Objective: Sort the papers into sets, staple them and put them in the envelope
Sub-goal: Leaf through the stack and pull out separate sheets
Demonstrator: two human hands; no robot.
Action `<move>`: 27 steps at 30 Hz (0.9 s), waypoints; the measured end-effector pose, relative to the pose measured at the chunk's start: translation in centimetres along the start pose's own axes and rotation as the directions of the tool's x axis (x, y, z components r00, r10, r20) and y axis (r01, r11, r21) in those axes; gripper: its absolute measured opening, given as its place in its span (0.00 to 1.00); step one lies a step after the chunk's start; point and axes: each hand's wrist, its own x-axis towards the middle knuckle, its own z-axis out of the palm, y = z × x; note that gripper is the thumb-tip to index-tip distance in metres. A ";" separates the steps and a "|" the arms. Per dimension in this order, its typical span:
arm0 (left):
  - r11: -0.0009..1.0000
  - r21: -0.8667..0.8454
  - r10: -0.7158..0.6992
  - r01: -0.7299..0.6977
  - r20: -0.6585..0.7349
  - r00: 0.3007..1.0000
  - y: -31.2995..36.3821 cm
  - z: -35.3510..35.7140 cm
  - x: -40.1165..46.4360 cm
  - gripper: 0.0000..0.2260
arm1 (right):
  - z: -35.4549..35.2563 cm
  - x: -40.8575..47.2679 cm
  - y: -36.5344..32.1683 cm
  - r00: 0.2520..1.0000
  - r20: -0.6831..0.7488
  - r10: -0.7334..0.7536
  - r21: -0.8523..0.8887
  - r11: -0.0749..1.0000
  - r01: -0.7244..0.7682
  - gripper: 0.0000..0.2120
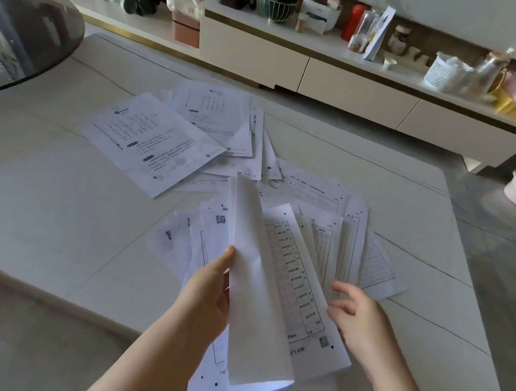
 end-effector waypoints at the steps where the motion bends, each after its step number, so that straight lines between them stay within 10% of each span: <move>1: 1.000 0.006 0.004 -0.004 -0.002 1.000 0.0 0.0 0.0 0.16 | -0.1 0.2 0.1 1.000 -0.016 -0.015 -0.024 1.000 0.014 0.18; 13: 0.946 0.189 0.271 -0.264 -0.013 0.963 0.9 -0.5 -0.3 0.12 | -1.5 1.9 0.7 0.995 -0.071 -0.068 -0.282 0.958 0.046 0.17; 18: 0.922 0.208 0.343 -0.327 -0.044 0.938 2.4 -1.3 -1.0 0.10 | -5.2 3.2 -0.8 0.967 -0.175 -0.183 -0.739 0.674 -0.006 0.22; 27: 0.866 0.288 0.429 -0.408 -0.009 0.903 4.2 -1.9 -1.9 0.11 | -2.0 10.3 -7.4 0.792 -0.029 -0.610 -0.751 0.536 0.386 0.17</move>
